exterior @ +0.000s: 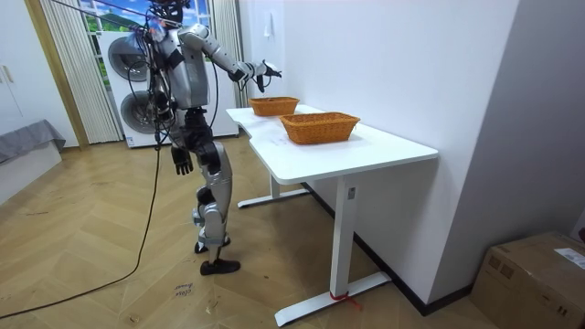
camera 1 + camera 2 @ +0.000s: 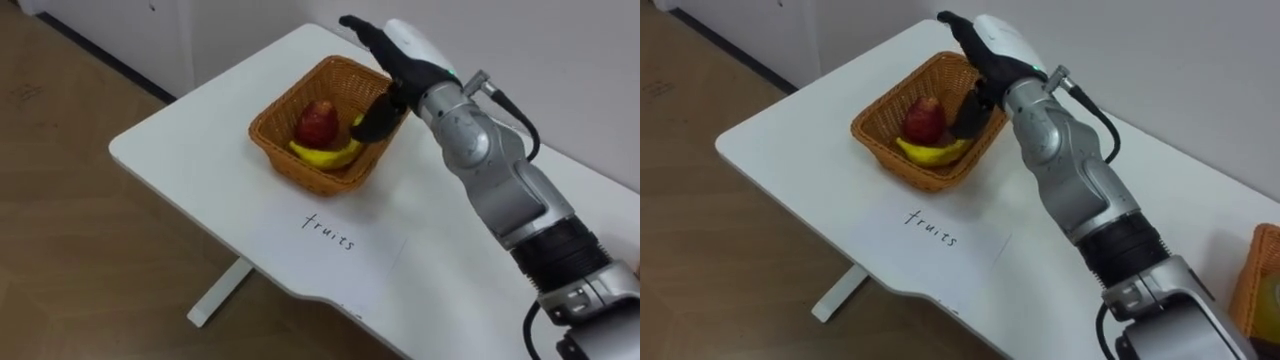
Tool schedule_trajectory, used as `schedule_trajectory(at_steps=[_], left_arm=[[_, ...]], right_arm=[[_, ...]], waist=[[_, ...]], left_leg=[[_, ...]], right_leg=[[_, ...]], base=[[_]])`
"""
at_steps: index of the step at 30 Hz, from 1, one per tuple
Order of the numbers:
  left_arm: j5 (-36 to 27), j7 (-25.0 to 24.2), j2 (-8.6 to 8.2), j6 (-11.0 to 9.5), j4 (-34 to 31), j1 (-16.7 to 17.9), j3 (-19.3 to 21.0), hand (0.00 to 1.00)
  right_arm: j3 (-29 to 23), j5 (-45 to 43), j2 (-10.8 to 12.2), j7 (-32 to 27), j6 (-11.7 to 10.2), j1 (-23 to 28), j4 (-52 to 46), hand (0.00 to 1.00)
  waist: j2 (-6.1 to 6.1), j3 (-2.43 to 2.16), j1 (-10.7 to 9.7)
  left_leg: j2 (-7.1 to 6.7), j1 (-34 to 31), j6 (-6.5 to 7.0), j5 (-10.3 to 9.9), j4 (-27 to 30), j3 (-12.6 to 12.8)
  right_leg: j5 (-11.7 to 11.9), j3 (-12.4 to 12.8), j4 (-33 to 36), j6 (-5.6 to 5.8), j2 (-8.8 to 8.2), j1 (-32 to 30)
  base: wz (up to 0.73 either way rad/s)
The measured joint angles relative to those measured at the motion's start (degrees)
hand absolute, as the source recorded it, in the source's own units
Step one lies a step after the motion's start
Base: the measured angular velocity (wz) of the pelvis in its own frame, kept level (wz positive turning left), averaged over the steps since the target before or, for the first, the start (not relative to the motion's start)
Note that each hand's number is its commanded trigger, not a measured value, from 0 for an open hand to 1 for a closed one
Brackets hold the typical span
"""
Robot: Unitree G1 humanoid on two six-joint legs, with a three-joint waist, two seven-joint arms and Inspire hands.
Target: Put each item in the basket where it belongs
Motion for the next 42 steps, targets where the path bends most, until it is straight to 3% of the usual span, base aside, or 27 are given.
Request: schedule_trajectory(at_steps=[5,13,22,25,27,31,34,42], left_arm=[[-0.2,0.9,-0.19,-0.4,0.1,0.0,0.0,0.00],[0.0,0.9,-0.16,-0.9,0.1,0.2,-0.2,0.00],[-0.2,0.9,-0.17,-1.7,0.2,0.4,-0.1,0.00],[-0.1,1.0,-0.20,-1.7,0.1,0.3,-0.1,0.00],[-0.2,1.0,-0.28,-1.7,0.2,0.3,0.0,0.00],[-1.1,1.0,-0.39,-1.7,0.2,0.1,0.0,0.00],[-1.1,0.9,-0.41,-1.9,0.2,0.1,0.4,0.00],[-0.6,1.0,-0.33,-2.7,0.1,0.0,1.1,0.00]], right_arm=[[-3.5,2.3,-0.6,-0.7,-1.7,0.6,-0.5,0.00],[-8.2,4.5,-3.6,-4.6,-2.5,1.7,-3.1,0.00],[-17.2,9.5,-4.2,-10.8,-3.8,4.8,-10.6,0.00],[-18.0,9.4,-4.3,-11.9,-4.2,6.3,-10.6,0.00],[-18.3,9.8,-4.3,-11.9,-4.1,7.9,-10.6,0.00],[-19.3,10.8,-4.3,-11.9,-4.1,9.1,-10.9,0.00],[-21.6,11.4,-4.3,-12.0,-4.1,10.2,-13.0,0.00],[-27.2,11.0,-5.1,-17.6,-4.2,11.8,-16.1,0.00]], waist=[[0.57,-0.09,-1.9],[1.24,-0.22,-6.0],[1.72,-1.00,-11.1],[2.52,-0.92,-12.4],[3.13,-1.09,-12.7],[4.00,-0.87,-13.9],[4.05,-0.95,-15.6],[3.41,-1.39,-17.6]], left_leg=[[0.00,0.8,0.04,0.0,0.0,0.2],[0.19,1.8,0.09,-0.1,-0.4,1.7],[0.34,2.1,0.40,-0.3,-0.2,3.2],[0.44,2.7,0.40,-0.3,-0.4,3.9],[0.49,2.9,0.37,-0.3,-0.5,4.3],[0.89,3.1,0.46,-0.4,-0.5,6.0],[0.91,2.4,0.40,-0.5,-0.5,6.2],[1.51,3.1,0.27,-0.6,-1.8,8.5]], right_leg=[[0.0,1.0,0.0,0.00,0.01,0.7],[0.0,3.6,0.3,0.00,0.17,0.7],[0.0,4.8,1.0,-0.02,0.10,0.2],[0.0,5.8,1.0,-0.03,0.21,0.4],[0.0,6.3,1.2,-0.03,0.25,0.4],[0.0,7.9,2.1,-0.06,0.34,-0.4],[0.0,8.3,2.0,-0.09,0.41,-1.2],[0.1,10.6,1.9,-0.28,1.15,-2.0]], base=[[-0.01],[-0.11],[-0.09],[-0.12],[-0.14],[-0.18],[-0.08],[-0.16]])
